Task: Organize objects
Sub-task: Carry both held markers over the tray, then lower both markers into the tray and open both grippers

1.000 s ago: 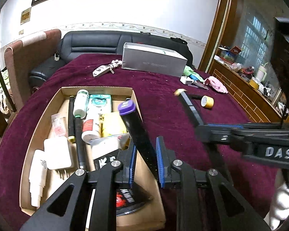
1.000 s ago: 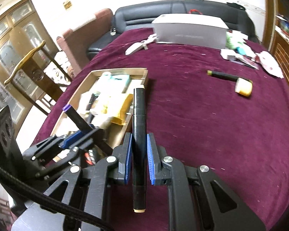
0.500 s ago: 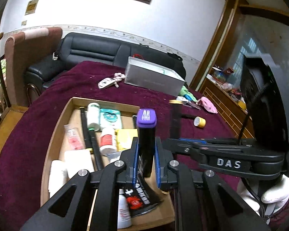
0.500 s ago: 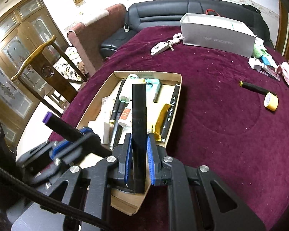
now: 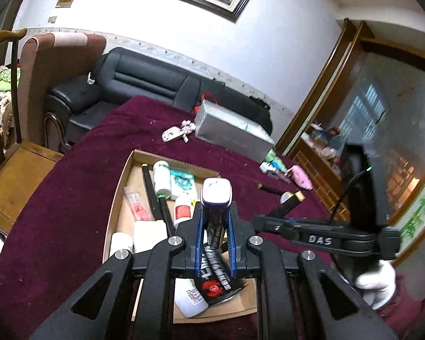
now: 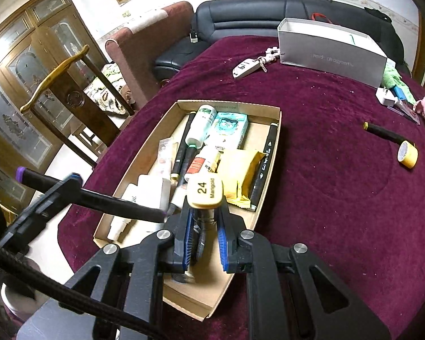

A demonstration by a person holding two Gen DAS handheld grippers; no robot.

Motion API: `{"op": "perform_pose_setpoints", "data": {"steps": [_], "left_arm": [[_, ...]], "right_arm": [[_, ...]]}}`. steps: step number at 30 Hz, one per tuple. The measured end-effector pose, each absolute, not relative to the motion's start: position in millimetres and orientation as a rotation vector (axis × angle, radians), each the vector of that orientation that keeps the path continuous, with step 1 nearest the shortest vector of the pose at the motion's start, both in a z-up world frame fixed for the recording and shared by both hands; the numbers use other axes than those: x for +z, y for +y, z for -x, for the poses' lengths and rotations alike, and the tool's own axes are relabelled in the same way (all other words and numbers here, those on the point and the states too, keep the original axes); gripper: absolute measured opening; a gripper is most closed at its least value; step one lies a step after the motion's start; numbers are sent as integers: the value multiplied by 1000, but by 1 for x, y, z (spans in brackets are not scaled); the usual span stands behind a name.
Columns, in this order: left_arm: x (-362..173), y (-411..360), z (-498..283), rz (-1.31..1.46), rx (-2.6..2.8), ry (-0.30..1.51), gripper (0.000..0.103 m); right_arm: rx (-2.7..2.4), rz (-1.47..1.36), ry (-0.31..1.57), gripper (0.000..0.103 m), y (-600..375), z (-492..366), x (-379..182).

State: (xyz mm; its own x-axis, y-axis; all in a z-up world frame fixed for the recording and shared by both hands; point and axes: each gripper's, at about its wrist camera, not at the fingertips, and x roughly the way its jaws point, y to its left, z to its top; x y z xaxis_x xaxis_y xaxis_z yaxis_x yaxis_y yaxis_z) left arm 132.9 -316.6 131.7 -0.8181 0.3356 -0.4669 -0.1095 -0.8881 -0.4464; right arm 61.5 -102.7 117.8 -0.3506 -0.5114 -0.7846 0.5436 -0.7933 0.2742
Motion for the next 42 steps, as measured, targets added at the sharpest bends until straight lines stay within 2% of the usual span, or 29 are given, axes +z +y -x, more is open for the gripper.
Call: {"op": "perform_pose_setpoints", "data": {"steps": [4,10,25,32,42], "left_arm": [[136,-325,-139,801,2694,-609,12],[134,-332,-146,877,2654,-537,12],[98,-339,-124,1166,2531,-437,12],[77,-336,-91,1272,2504,-415,12],[62,-339,-71,1304,2505,-502,12]], "right_arm": [[-2158,-1226,51,13,-100,-64,123],[-2139,-1199,97,13,-101,-74,135],[-2129,-1110,222,13,-110,-90,154],[-2036,-1291,159,14,-116,-63,125],[-2053,-1419,107,13,-137,-17,86]]}}
